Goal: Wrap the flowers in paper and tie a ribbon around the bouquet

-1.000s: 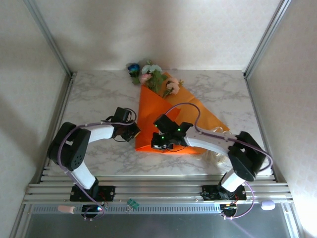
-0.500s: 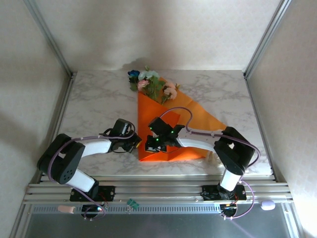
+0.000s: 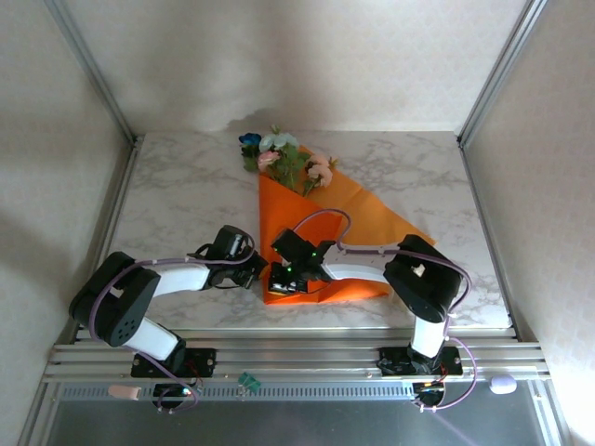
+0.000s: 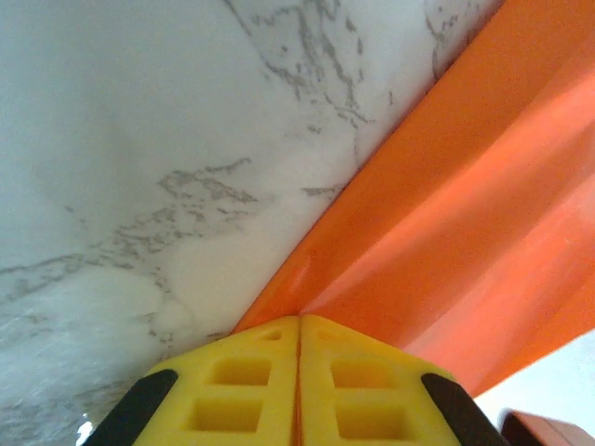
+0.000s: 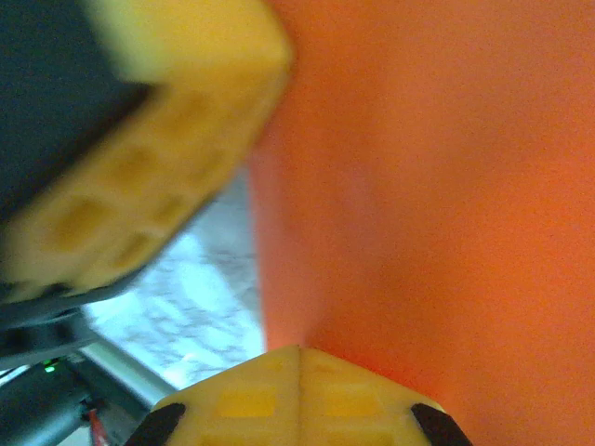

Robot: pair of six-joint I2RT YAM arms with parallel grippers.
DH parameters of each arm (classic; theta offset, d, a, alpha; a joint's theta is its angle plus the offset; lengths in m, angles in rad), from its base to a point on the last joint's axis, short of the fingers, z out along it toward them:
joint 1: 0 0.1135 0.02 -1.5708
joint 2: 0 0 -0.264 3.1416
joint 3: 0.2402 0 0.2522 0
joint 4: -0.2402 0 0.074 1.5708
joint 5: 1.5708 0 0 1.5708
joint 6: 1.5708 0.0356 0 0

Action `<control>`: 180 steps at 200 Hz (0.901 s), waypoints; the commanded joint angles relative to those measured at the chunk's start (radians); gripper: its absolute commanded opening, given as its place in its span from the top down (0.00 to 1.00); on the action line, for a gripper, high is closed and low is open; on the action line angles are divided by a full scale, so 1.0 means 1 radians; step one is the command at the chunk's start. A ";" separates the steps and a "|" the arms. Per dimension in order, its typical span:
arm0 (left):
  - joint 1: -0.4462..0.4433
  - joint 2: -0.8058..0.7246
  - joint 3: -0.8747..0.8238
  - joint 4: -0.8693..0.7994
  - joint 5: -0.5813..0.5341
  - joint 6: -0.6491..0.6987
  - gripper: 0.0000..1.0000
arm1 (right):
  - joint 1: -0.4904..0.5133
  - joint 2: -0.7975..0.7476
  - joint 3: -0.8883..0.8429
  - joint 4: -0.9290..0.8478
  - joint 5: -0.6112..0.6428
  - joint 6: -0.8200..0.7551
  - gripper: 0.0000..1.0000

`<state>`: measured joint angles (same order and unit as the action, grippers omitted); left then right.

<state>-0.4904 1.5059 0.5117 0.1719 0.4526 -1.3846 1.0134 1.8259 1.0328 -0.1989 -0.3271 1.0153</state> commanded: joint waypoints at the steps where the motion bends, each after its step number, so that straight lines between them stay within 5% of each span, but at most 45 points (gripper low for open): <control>1: -0.008 0.005 0.027 -0.066 0.005 0.021 0.95 | 0.009 0.030 -0.030 -0.062 -0.001 0.016 1.00; 54: 0.028 0.013 0.159 -0.157 -0.012 0.132 0.86 | 0.002 0.074 -0.036 -0.188 0.017 -0.003 1.00; 180: 0.180 0.360 0.450 -0.229 0.022 0.376 0.90 | -0.013 0.090 -0.017 -0.247 0.007 -0.044 1.00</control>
<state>-0.3382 1.8175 0.9077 -0.0120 0.5266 -1.0752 1.0039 1.8591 1.0489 -0.2752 -0.3454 0.9874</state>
